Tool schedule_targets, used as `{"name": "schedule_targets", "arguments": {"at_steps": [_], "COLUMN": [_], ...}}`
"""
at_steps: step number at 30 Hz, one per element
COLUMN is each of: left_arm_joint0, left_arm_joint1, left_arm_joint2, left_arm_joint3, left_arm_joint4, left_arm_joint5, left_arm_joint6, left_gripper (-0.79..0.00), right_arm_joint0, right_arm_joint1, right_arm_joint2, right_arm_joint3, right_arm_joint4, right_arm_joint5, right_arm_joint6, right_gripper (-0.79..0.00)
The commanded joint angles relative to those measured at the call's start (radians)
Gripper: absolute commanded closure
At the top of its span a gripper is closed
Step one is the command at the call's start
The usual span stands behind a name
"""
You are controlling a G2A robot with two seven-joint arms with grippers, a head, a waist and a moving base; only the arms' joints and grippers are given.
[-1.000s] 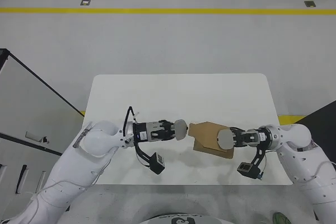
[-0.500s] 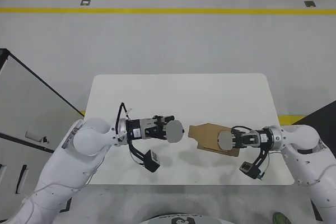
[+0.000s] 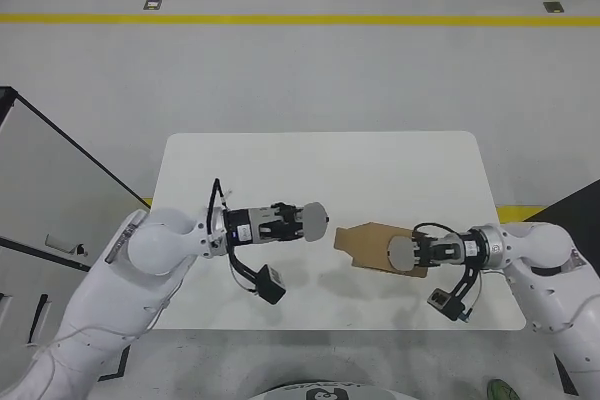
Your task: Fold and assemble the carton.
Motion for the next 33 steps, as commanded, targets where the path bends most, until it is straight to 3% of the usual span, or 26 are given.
{"name": "schedule_targets", "arguments": {"at_steps": [1,6,12,22,29,33], "left_arm_joint0": [-0.007,-0.019,-0.032,-0.022,-0.017,-0.016], "left_arm_joint1": [0.004,0.013,0.029,0.031,0.030,0.028], "left_arm_joint2": [0.000,0.004,0.020,0.021,0.024,0.025], "left_arm_joint3": [-0.006,-0.020,-0.024,-0.016,-0.023,-0.018], "left_arm_joint4": [0.000,0.000,0.000,-0.074,-0.078,-0.159], "left_arm_joint5": [-0.047,-0.110,-0.122,-0.055,-0.048,-0.006], "left_arm_joint6": [0.014,0.018,0.011,0.018,0.015,0.035], "left_gripper": [0.000,0.000,0.000,0.000,0.000,0.000], "right_arm_joint0": [0.000,-0.009,-0.018,-0.003,-0.003,0.001], "right_arm_joint1": [0.003,0.010,0.022,0.031,0.031,0.028], "right_arm_joint2": [0.004,0.006,0.007,-0.022,-0.022,-0.040], "right_arm_joint3": [-0.011,-0.051,-0.070,0.014,0.014,0.031], "right_arm_joint4": [-0.023,-0.038,-0.035,0.106,0.106,0.112], "right_arm_joint5": [0.008,0.029,0.036,-0.034,-0.034,-0.053], "right_arm_joint6": [0.004,0.024,0.032,-0.038,-0.038,-0.019], "right_gripper": [0.000,0.000,0.000,0.000,0.000,0.000]}}
